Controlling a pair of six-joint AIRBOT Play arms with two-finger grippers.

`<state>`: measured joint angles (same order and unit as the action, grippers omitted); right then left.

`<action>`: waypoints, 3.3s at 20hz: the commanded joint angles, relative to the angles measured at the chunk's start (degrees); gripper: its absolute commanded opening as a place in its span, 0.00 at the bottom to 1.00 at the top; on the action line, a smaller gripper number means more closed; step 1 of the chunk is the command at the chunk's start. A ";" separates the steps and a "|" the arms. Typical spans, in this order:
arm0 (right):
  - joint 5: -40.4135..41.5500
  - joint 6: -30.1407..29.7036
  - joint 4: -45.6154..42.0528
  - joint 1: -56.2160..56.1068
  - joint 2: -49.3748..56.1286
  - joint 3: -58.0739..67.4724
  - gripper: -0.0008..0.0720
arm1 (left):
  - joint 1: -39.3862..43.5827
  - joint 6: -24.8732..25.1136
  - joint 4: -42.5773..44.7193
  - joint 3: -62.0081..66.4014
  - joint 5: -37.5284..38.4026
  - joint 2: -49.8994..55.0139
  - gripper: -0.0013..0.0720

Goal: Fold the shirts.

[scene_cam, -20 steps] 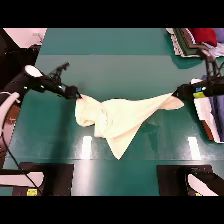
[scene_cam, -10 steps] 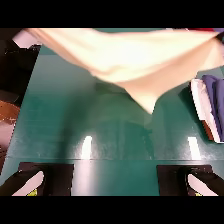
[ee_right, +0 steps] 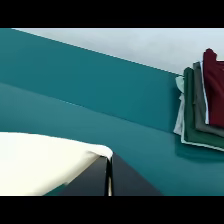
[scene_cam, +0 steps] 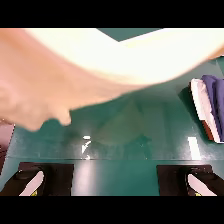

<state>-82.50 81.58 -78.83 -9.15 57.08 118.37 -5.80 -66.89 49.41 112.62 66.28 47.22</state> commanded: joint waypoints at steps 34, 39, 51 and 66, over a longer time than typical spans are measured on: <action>-8.33 -8.70 29.51 10.62 30.62 -29.64 0.45 | -17.38 -3.63 11.15 -53.46 7.26 27.39 0.81; -1.22 -9.86 29.64 12.24 19.39 -47.80 0.45 | -17.68 -3.28 10.19 -68.46 4.20 20.65 0.81; 2.23 -10.71 29.49 12.24 8.33 -57.33 0.45 | -17.51 -2.08 3.91 -75.82 0.72 20.74 0.67; -3.98 -8.55 15.78 26.93 2.40 -79.45 0.88 | -17.51 -0.15 0.44 -68.83 0.33 14.47 0.06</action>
<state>-85.47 72.27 -56.86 12.69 61.28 47.42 -23.29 -67.20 50.24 42.00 66.63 63.53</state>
